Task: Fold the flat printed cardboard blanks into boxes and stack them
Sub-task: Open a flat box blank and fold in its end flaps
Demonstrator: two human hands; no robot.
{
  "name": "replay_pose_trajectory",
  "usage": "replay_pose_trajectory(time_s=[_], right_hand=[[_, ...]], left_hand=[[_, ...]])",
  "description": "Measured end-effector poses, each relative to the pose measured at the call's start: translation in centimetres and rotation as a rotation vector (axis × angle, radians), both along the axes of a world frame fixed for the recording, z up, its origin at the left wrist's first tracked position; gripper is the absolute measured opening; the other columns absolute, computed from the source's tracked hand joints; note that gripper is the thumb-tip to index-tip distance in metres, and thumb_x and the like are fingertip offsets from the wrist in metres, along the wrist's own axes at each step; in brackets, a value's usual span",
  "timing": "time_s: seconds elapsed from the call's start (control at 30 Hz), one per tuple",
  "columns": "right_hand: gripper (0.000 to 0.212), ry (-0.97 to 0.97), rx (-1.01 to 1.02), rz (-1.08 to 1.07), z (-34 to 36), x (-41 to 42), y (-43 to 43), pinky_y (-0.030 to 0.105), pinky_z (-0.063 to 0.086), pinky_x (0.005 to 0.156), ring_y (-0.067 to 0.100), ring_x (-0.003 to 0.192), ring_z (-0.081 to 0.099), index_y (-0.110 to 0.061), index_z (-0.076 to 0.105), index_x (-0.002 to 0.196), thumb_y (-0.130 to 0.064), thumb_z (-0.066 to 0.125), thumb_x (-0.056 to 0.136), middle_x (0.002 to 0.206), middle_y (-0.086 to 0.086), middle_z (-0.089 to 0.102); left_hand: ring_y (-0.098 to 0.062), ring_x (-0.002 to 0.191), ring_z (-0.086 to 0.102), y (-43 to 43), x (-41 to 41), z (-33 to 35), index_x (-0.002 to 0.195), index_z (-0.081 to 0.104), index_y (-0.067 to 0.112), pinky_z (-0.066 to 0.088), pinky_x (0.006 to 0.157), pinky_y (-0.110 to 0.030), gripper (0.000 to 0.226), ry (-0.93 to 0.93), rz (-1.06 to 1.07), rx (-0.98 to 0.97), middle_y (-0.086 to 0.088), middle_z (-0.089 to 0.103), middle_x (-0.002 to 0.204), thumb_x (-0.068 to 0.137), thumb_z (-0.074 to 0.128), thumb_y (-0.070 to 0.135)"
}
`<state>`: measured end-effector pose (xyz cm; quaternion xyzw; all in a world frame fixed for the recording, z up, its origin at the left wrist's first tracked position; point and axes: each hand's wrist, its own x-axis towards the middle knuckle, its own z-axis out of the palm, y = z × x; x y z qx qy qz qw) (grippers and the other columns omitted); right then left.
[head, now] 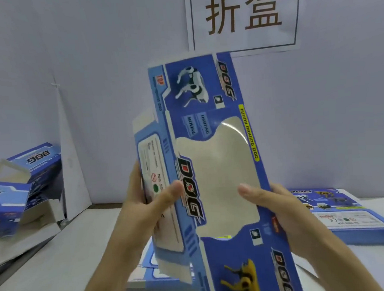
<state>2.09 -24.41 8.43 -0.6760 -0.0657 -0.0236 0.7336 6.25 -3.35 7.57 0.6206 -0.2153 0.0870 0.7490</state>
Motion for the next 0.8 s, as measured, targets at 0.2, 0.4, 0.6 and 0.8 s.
replay_pose_trajectory(time_s=[0.2,0.4,0.6,0.8], right_hand=[[0.018,-0.050,-0.047,-0.081,0.1,0.3,-0.9,0.017,0.046,0.039,0.013,0.045,0.065,-0.017,0.068,0.074,-0.030,0.075,0.064,0.057,0.001,0.070],[0.034,-0.166,-0.058,-0.072,0.0,0.5,-1.0,0.026,0.054,0.050,0.027,0.069,0.073,-0.021,0.076,0.085,-0.041,0.075,0.058,0.084,0.009,0.076],[0.036,-0.189,0.008,-0.079,0.0,0.5,-1.1,0.028,0.055,0.049,0.029,0.068,0.073,-0.017,0.071,0.092,-0.033,0.076,0.059,0.084,0.010,0.076],[0.037,-0.183,-0.042,-0.078,0.1,0.5,-1.1,0.027,0.056,0.052,0.028,0.071,0.073,-0.020,0.072,0.092,-0.038,0.075,0.060,0.085,0.008,0.076]], left_hand=[[-0.027,0.086,0.072,-0.5,0.3,-1.0,0.103,0.063,0.034,0.060,0.067,-0.043,0.084,0.067,0.037,0.028,-0.003,0.074,0.100,0.026,0.093,0.053],[-0.022,0.079,0.073,-0.4,0.4,-1.1,0.089,0.068,0.040,0.059,0.058,-0.037,0.046,0.027,0.140,-0.055,0.001,0.075,0.094,0.045,0.082,0.036],[-0.022,0.082,0.073,0.0,0.2,-0.5,0.090,0.068,0.037,0.060,0.059,-0.036,0.044,0.008,0.102,-0.038,0.001,0.075,0.096,0.047,0.078,0.034],[-0.022,0.080,0.073,0.1,0.1,-0.2,0.104,0.061,0.028,0.059,0.057,-0.034,0.058,0.005,0.114,0.023,0.000,0.075,0.096,0.049,0.077,0.040]])
